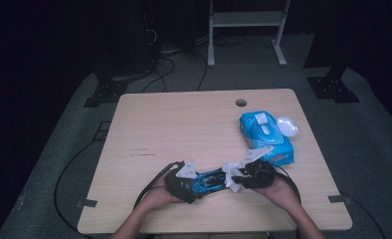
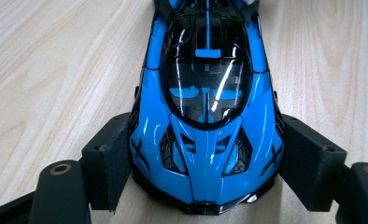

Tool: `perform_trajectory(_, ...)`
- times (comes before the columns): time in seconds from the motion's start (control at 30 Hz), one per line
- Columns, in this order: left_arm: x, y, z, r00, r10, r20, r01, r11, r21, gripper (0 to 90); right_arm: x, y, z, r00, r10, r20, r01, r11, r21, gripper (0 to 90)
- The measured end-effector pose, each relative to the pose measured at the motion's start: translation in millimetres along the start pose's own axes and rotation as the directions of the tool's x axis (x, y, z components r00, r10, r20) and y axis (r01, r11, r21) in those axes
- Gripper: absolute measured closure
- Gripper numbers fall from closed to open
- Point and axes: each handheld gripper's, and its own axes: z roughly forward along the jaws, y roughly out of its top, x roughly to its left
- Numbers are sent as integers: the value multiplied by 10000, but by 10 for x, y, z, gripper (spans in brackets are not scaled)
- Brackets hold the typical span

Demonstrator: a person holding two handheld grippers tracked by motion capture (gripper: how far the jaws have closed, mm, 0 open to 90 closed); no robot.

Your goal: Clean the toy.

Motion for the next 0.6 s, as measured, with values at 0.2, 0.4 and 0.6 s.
perform_trajectory(0.2, 1, 1, -2, 10000, 34, -22, -34, 10000, 24, 255, -39, 100, 173, 10000, 44, -84, -45, 9998, -172, 625)
perform_trajectory(0.4, -5, 7, 6, 10000, -32, -61, 32, 10000, -9, 255, -104, 79, 189, 9991, 378, -181, -388, 9976, -569, 781)
perform_trajectory(0.6, 0, 6, 6, 10000, -26, -24, 26, 10000, -4, 256, -78, 34, 108, 9991, 79, 422, -62, 9992, -391, 830)
